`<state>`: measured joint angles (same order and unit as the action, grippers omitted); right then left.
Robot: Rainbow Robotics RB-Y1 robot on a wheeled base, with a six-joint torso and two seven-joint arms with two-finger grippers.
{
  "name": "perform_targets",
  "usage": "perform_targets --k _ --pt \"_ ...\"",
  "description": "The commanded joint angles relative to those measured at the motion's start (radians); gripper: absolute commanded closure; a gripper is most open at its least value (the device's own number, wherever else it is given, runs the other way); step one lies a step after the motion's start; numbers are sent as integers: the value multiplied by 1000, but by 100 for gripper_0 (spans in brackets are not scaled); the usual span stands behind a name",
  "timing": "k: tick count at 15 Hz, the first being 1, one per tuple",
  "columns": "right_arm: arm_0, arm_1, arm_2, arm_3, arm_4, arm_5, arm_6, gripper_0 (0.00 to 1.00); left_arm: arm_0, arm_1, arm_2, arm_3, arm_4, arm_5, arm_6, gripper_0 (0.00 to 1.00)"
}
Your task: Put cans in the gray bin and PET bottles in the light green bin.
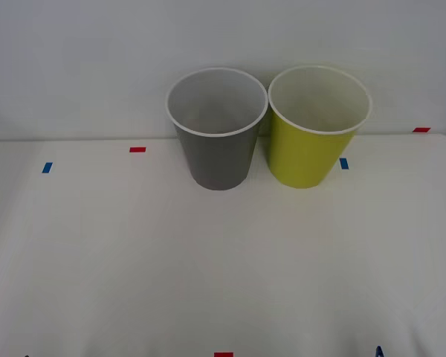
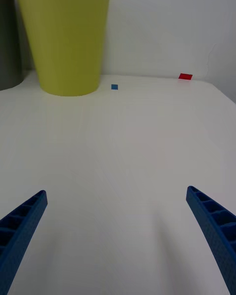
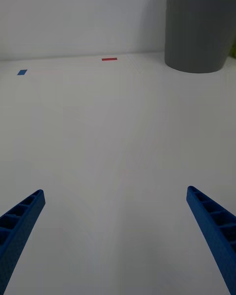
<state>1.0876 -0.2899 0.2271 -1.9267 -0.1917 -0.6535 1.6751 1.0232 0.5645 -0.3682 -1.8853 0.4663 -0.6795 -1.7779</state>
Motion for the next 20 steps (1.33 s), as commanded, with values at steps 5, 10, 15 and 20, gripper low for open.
perform_targets --k 5,10,15,20 --pt "0 0 0 0 0 0 0 2 0 0 0 0 0 0 0 0" --pt "0 0 0 0 0 0 0 2 0 0 0 0 0 0 0 0" --pt "0 0 0 0 0 0 0 2 0 0 0 0 0 0 0 0" --pt "0 0 0 0 0 0 0 2 0 0 0 0 0 0 0 0"
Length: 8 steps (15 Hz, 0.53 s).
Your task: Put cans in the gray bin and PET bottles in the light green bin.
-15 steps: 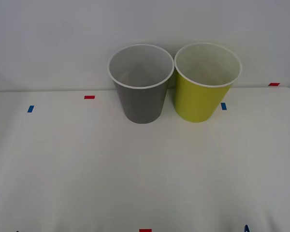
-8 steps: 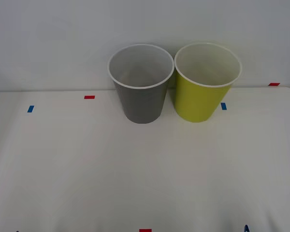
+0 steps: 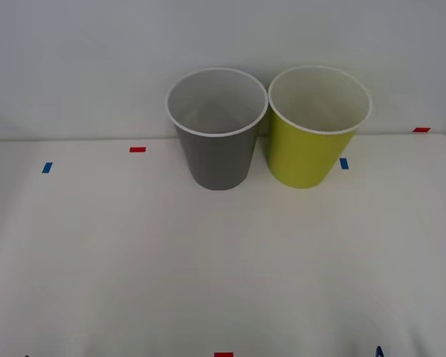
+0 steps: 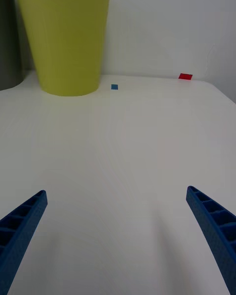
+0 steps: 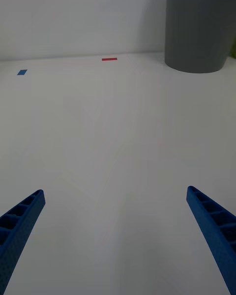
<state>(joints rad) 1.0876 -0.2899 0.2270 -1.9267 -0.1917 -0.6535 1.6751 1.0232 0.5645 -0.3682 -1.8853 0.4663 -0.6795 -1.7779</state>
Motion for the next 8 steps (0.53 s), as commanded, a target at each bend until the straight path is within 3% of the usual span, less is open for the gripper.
perform_targets --k 1,8 --pt "0 0 0 0 0 0 0 2 0 0 0 0 0 0 0 0" --pt "0 0 0 0 0 0 0 2 0 0 0 0 0 0 0 0"
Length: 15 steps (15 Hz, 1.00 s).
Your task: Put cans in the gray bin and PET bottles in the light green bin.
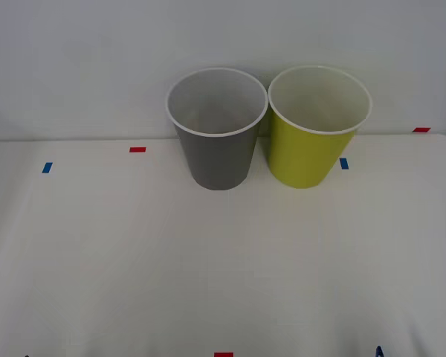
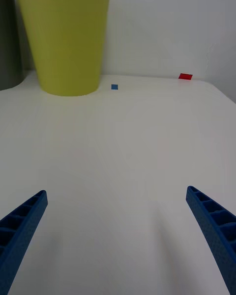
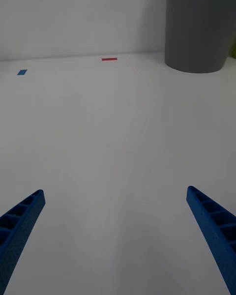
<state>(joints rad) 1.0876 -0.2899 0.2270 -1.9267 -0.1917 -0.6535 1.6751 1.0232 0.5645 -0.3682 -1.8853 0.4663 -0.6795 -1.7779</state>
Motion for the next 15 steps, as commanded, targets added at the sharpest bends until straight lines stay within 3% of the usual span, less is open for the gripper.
perform_targets --k 1,15 --pt "0 0 0 0 0 0 0 2 0 0 0 0 0 0 0 0" --pt "0 0 0 0 0 0 0 2 0 0 0 0 0 0 0 0"
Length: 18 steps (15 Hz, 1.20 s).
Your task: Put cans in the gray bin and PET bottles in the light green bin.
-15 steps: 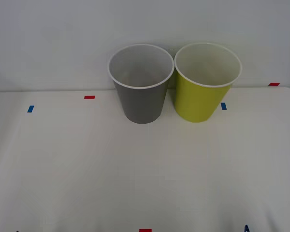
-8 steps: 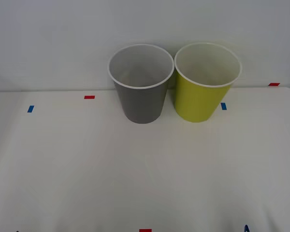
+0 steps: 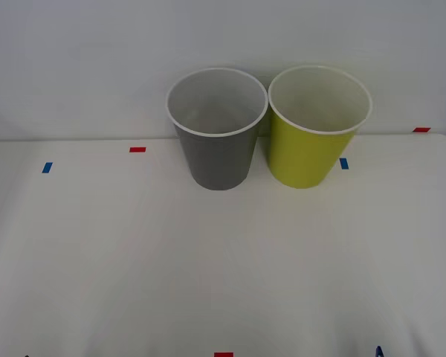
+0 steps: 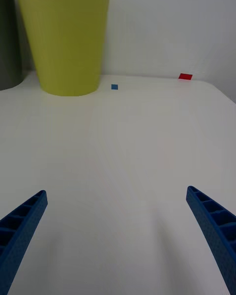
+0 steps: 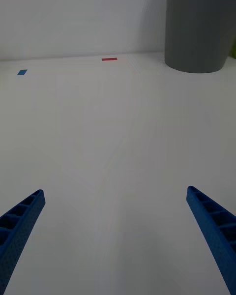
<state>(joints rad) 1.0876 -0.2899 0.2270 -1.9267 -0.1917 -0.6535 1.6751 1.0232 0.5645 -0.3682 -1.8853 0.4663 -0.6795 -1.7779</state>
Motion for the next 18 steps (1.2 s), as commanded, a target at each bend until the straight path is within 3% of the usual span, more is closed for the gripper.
perform_targets --k 1,18 --pt "0 0 0 0 0 0 0 2 0 0 0 0 0 0 0 0" --pt "0 0 0 0 0 0 0 2 0 0 0 0 0 0 0 0"
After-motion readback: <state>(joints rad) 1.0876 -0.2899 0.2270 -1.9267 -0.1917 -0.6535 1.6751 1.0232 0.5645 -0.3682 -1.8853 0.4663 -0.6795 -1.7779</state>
